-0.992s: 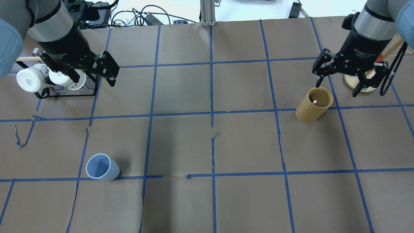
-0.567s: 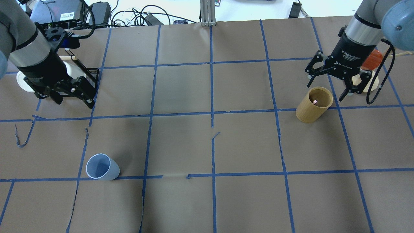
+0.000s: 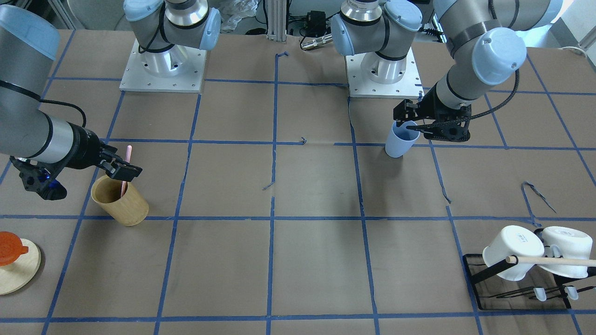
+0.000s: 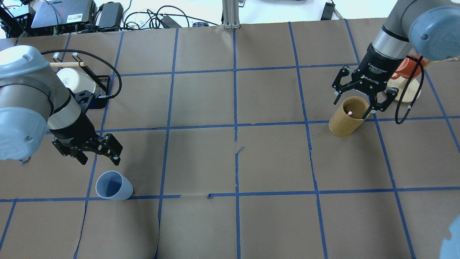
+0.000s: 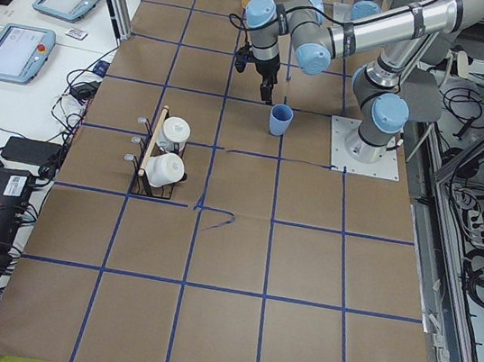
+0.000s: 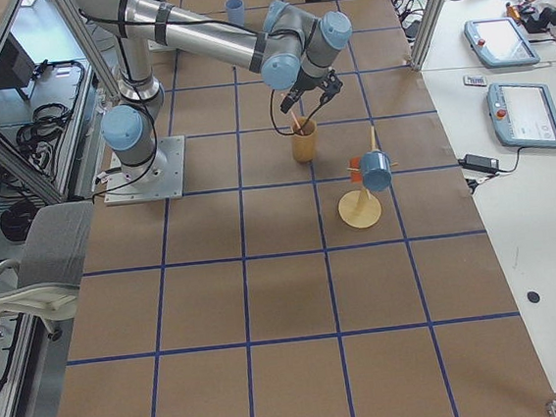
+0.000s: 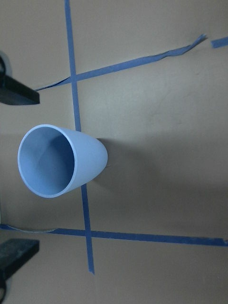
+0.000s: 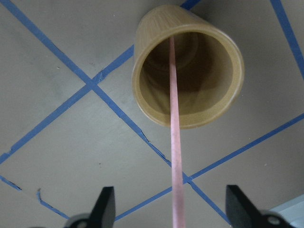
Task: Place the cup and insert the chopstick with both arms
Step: 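Lower left gripper onto the blue cup while right gripper descends to the chopstick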
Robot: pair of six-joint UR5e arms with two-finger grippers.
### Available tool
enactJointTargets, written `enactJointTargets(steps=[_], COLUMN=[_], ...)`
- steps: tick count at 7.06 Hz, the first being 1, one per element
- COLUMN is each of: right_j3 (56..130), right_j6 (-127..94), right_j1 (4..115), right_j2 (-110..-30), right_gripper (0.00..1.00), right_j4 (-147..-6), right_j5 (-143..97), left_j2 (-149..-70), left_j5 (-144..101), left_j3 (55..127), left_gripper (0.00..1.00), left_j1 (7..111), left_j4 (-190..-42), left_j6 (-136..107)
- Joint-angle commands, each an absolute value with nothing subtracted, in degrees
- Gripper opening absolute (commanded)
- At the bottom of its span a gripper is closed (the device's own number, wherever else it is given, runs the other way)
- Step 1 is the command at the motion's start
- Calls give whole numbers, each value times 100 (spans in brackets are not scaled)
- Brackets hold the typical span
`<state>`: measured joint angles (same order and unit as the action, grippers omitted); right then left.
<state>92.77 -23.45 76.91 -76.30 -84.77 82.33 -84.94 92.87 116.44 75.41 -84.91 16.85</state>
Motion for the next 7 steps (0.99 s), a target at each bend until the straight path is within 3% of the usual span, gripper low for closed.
enactJointTargets(steps=[1,2,4,5,6,7], right_j3=[9272,9264,9264,9238,9220,9202], right_j6=[-2356,-2355,-2364,-2364,-2356,-2364], right_j1=[7690,7690,7690,7690,7690,7690], right_j2=[-7629,-7629,-7629,-7629,-7629,-7629], right_gripper=[58,54,52,43,36,27], right_j4=[-8263,-8175,-8121,-8104,-8104,-8104], right_j5=[8227,8227,8227,8218,8209,8070], left_j2=[-8420,-8446,-8464,-8490,-8508,-8525], left_j5=[9255,9298,9308,9316,9316,9308], left_j3=[12328,12583,12831,12823,12823,12806], left_gripper=[93,90,50,18,0,0], left_j1=[7559,7567,7663,7673,7673,7673], left_j4=[-7888,-7370,-7269,-7225,-7190,-7181], left_j6=[1529,1547,1556,1573,1591,1591])
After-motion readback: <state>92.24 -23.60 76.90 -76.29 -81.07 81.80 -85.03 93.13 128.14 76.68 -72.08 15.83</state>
